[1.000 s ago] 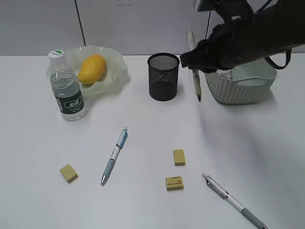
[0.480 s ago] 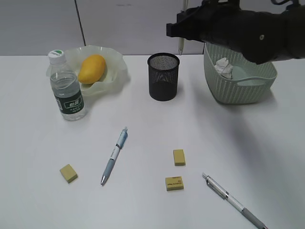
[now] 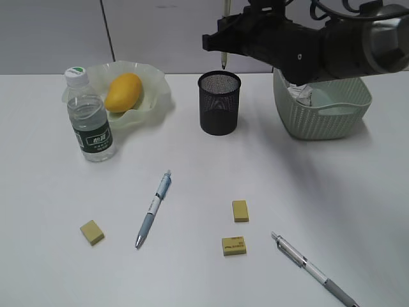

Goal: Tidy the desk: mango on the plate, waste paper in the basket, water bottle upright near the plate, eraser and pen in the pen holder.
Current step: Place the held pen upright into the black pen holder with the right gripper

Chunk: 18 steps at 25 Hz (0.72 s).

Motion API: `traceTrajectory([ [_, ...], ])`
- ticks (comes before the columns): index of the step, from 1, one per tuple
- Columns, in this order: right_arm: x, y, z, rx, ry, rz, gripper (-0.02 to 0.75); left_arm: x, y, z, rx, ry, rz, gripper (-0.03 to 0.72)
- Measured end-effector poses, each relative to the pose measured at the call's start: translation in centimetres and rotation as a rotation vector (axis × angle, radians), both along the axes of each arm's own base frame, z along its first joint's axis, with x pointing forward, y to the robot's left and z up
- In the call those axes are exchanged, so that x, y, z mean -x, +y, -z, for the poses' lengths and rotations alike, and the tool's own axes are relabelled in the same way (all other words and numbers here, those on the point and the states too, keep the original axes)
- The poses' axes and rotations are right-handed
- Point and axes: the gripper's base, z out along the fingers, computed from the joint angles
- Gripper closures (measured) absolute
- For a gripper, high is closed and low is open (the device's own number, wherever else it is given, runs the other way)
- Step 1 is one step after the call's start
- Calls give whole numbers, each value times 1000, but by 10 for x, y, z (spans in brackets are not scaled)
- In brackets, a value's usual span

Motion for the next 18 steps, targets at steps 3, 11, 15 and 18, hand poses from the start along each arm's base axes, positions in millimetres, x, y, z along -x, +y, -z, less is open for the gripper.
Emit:
traceTrajectory([
  [3,-7,4,10,7,10,-2,622,0,0,0,0,0,0,448],
  [11,-10,7,37,52,74,-16,622,0,0,0,0,0,0,448],
  [15,-10,7,38,66,78,-26,622,0,0,0,0,0,0,448],
  [18,-9,8,38,78,74,-36,622,0,0,0,0,0,0,448],
])
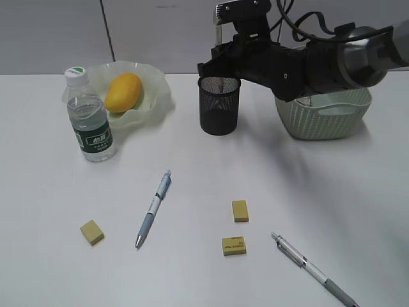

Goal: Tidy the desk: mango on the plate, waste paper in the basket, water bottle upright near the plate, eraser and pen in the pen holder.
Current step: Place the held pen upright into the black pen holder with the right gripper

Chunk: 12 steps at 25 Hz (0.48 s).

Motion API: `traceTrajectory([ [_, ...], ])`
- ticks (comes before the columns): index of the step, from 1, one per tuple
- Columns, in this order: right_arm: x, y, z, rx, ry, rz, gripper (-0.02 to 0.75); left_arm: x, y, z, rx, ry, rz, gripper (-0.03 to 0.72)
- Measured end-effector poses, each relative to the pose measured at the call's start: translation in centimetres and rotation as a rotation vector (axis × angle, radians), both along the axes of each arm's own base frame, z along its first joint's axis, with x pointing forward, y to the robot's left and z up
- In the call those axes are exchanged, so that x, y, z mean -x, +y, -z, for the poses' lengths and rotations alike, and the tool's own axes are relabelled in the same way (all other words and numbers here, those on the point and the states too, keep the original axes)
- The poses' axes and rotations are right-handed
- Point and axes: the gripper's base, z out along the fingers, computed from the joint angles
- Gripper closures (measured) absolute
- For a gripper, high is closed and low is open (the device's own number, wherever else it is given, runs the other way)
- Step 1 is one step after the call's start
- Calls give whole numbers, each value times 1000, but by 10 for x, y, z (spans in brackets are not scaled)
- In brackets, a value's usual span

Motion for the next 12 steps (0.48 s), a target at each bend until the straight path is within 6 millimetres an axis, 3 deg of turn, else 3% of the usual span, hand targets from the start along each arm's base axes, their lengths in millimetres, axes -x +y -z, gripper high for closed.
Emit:
traceTrajectory([
  [8,2,0,5,27,49,-9,617,0,0,0,0,0,0,448],
  [12,2,0,6,30,56,-10,525,0,0,0,0,0,0,448],
])
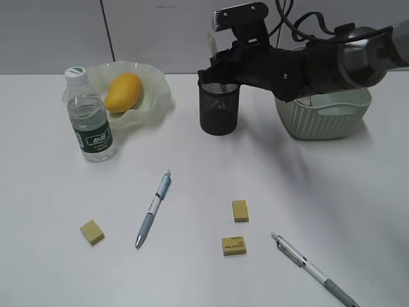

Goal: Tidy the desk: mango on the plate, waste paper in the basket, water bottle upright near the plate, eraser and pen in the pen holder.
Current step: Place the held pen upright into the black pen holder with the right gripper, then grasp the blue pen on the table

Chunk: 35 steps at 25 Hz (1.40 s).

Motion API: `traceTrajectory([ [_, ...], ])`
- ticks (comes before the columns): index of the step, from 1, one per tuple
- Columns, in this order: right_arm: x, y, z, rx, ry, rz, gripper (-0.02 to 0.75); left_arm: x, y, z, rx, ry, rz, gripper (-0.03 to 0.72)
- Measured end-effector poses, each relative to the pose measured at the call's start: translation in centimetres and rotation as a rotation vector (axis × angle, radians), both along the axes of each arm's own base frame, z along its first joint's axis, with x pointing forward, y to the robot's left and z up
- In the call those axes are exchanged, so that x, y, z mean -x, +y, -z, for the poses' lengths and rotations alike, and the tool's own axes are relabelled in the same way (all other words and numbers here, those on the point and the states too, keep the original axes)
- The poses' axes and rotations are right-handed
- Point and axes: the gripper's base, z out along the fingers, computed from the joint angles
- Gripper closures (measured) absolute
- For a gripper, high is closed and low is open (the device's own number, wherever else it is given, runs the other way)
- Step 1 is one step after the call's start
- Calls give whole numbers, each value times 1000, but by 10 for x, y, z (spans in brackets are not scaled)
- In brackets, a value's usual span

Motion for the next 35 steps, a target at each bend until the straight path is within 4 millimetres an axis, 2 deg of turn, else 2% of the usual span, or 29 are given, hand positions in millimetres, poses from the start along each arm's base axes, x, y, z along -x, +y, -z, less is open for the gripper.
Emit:
traceTrajectory([
  [3,0,0,0,-15,9,6,356,0,0,0,0,0,0,448],
  [5,0,0,1,-25,22,11,276,0,0,0,0,0,0,448],
  [8,2,-1,2,-14,70,10,229,0,0,0,0,0,0,448],
  [10,5,-1,-5,-4,101,6,221,0,0,0,0,0,0,448],
  [12,10,-3,-20,1,119,1,220,0,0,0,0,0,0,448],
  [17,22,-7,-73,22,172,-22,259,0,0,0,0,0,0,448],
  [21,35,-10,-107,79,334,-50,288,0,0,0,0,0,0,448],
  [27,50,-17,-141,147,626,-53,295,0,0,0,0,0,0,448],
  [30,46,-33,-154,127,690,-2,299,0,0,0,0,0,0,448],
  [35,31,-96,-154,144,796,157,299,0,0,0,0,0,0,448],
])
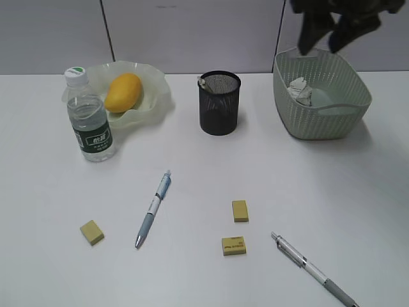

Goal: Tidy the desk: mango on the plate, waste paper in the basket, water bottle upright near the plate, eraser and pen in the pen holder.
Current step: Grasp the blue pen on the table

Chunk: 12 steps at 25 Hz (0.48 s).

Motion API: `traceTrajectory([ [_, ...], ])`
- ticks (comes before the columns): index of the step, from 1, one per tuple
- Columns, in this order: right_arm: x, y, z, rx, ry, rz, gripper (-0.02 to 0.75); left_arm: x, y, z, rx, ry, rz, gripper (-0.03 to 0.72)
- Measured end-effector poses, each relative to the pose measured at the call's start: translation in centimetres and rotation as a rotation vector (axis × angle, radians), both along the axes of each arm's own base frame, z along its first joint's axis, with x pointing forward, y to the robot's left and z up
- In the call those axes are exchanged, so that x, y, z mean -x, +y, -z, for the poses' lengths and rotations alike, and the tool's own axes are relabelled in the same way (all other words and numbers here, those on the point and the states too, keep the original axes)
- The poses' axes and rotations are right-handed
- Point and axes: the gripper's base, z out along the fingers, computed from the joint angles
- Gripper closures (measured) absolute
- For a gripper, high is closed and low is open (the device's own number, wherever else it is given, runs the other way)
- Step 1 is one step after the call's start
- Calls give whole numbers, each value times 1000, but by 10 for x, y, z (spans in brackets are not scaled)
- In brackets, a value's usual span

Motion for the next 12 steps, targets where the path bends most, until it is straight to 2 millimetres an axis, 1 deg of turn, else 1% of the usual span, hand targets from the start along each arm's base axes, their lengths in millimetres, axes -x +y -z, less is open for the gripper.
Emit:
traceTrajectory([
  [4,-5,-50,3,80,67,103,299,0,0,0,0,0,0,448],
  [7,-9,-77,3,105,68,165,299,0,0,0,0,0,0,448],
  [10,-11,-95,3,117,69,206,299,0,0,0,0,0,0,448],
  [12,-9,-100,5,119,77,217,300,0,0,0,0,0,0,448],
])
